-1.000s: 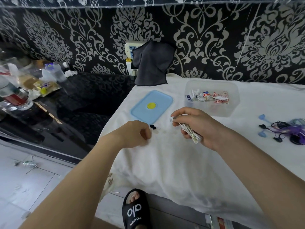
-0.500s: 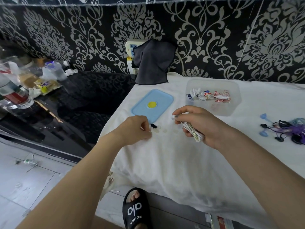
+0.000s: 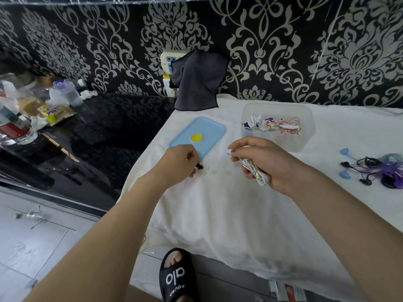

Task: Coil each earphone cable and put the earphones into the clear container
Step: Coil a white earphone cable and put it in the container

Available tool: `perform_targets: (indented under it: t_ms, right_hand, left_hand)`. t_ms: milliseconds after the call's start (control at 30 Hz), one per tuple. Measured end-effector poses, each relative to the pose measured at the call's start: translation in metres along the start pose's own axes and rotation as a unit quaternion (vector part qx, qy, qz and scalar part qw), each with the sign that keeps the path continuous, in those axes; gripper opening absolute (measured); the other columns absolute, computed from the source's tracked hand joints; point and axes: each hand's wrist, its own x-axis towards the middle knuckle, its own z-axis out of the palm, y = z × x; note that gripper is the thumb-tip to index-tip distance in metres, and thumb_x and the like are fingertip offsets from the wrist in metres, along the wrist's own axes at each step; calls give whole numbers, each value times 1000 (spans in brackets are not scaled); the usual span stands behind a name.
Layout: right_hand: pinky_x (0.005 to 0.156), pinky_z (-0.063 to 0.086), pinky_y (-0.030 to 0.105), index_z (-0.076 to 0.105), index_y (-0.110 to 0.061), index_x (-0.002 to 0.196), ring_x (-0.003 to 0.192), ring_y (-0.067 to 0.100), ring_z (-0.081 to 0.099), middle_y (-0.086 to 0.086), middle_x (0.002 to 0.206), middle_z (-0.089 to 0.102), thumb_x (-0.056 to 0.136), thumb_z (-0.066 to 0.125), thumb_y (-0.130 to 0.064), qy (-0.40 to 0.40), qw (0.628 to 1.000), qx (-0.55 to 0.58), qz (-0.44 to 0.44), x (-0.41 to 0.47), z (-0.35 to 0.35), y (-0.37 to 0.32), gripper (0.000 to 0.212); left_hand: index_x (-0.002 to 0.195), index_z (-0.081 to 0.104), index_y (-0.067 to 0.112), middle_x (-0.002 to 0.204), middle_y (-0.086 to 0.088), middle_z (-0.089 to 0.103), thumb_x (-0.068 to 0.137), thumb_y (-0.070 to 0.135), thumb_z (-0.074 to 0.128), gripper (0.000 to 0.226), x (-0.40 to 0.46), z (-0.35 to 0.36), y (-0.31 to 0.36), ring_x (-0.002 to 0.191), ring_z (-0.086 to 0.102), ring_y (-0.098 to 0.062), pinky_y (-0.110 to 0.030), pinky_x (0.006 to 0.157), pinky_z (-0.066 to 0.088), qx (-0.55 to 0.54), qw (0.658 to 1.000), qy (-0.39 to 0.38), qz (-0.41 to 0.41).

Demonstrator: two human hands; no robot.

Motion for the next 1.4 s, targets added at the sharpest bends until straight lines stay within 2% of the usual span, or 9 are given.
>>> perform_targets:
  t_ms: [167,367,567,700,833,1000,1167,1267,1400]
  right_hand:
    - [46,40,25,72,-12,97,47,14,49,6,83,66,92,64,-9,2,1000,-7,2,-2,0,0,10]
    - [45,40,24,72,-13,95,46,13,49,7,84,66,92,64,-9,7,1000,-7,2,-1,-4,0,9]
    - [45,40,23,72,-13,95,46,12,50,8,84,66,92,65,-8,9,1000,-1,0,-5,-10,-2,10]
    - [46,40,24,72,-13,96,47,12,50,7,84,65,92,64,-8,12,1000,4,-1,-8,-14,-4,10]
    - [46,40,24,72,-12,98,47,12,50,7,85,65,92,65,-9,17,1000,12,-5,-11,-20,-6,10]
    - [48,42,23,72,-15,96,48,11,51,6,86,66,93,64,-10,34,999,16,-8,-16,-32,-9,10]
    - [48,41,24,70,-12,98,49,13,51,6,84,64,91,66,-9,52,999,-12,-11,-22,-45,-6,9]
    - [49,41,24,71,-9,98,54,16,51,4,79,63,90,65,-8,69,995,-65,-3,-24,-52,0,10]
    - [47,41,20,72,-11,93,53,18,54,4,73,63,85,65,-8,82,987,-140,10,-27,-59,7,11]
  left_hand:
    - [82,70,12,77,1,71,90,12,58,14,7,6,6,70,63,-18,-17,54,45,76,996,-4,44]
    - [79,72,15,82,-2,71,84,19,67,8,19,12,8,77,64,-22,-34,69,54,169,983,-21,75]
    - [73,69,20,81,4,69,83,16,67,11,23,17,10,81,65,-18,-27,64,52,184,980,-28,74]
    - [76,70,15,80,-1,69,84,13,65,10,23,18,10,71,59,-16,-19,55,43,164,984,-31,68]
    - [81,71,8,76,-3,63,87,12,66,9,17,10,24,62,56,-14,-12,49,42,29,997,2,67]
    - [81,75,16,77,-4,68,88,18,72,8,7,14,52,58,59,-8,-22,58,53,-74,992,-33,99]
    - [81,75,18,58,17,59,85,16,75,4,-6,58,73,53,52,3,-7,56,39,19,973,-145,180]
    - [84,74,21,69,13,60,83,16,73,6,-8,77,75,61,54,5,-6,60,36,82,958,-166,219]
    - [92,75,17,78,8,66,84,16,75,7,-7,74,72,63,55,1,-7,62,40,53,965,-167,196]
